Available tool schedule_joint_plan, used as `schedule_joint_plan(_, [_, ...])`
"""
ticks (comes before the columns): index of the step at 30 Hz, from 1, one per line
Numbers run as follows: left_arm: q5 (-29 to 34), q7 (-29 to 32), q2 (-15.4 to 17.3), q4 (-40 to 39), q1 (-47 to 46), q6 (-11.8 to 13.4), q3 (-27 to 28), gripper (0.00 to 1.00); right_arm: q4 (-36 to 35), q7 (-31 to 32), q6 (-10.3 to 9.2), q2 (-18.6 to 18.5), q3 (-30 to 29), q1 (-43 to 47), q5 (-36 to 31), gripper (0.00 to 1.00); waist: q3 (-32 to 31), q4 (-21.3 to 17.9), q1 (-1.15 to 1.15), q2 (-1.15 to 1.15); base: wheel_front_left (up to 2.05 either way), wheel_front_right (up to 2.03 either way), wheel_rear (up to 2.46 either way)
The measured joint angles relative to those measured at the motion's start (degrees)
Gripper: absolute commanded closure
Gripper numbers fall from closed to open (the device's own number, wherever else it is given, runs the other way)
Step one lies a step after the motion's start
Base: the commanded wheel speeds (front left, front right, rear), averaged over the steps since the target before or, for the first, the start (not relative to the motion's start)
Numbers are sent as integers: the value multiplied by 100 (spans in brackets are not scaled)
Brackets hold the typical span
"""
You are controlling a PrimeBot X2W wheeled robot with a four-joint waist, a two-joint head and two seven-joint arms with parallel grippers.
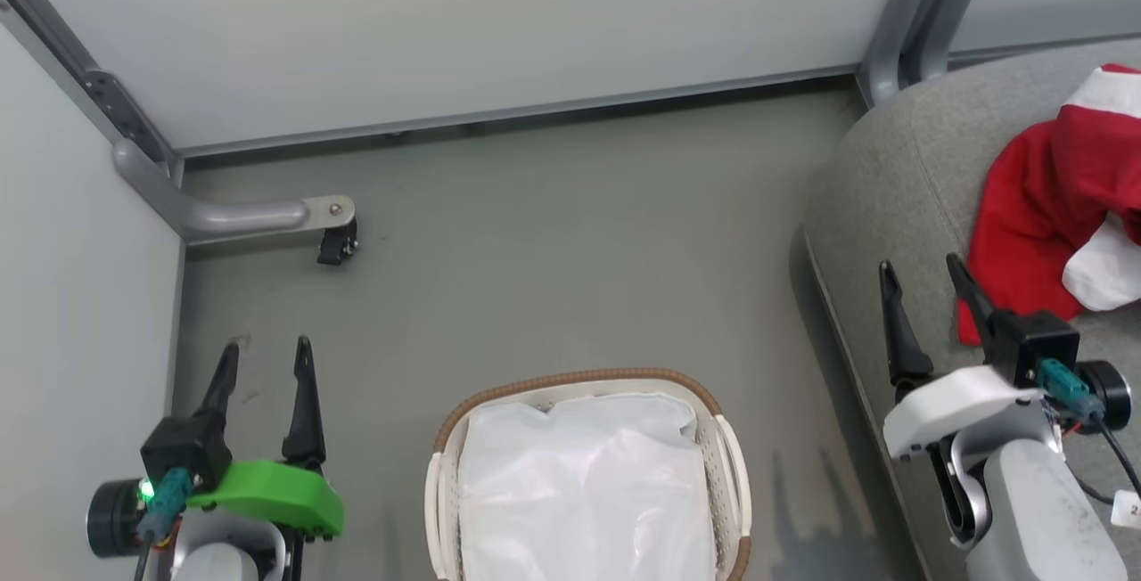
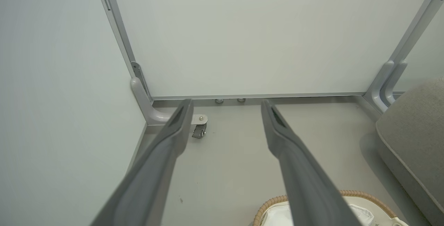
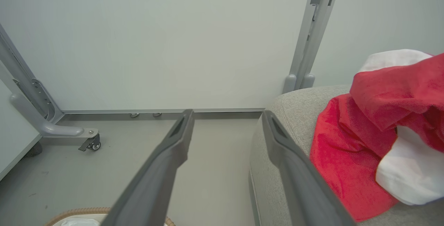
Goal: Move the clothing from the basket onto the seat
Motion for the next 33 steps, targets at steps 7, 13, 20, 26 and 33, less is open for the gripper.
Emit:
schedule_joint_plan(7, [-124, 0, -65, -45, 472, 0, -13, 0, -66, 0, 0, 23, 66, 435, 66, 0, -348, 65, 0, 0, 0, 0, 0])
schedule_joint_plan(13, [-256, 0, -108, -57, 766, -1, -19, 0, -86, 0, 0, 38, 149, 767, 147, 0, -598, 100, 0, 0, 0, 0, 0])
schedule_joint_plan(20, [-464, 0, -141, 42, 914, -3, -85, 0, -76, 0, 0, 49, 226, 956, 214, 0, -729, 106, 0, 0, 0, 0, 0])
schedule_joint_plan(26, [-622, 2, -180, 275, 948, -2, -111, 100, 130, 11, 0, 108, 319, 1022, 276, 100, -727, 102, 0, 0, 0, 0, 0])
schedule_joint_plan(33, [-1200, 201, -194, 290, 958, -2, -56, 100, 197, 237, 0, 126, 240, 1070, 911, 100, -734, 90, 0, 0, 0, 0, 0])
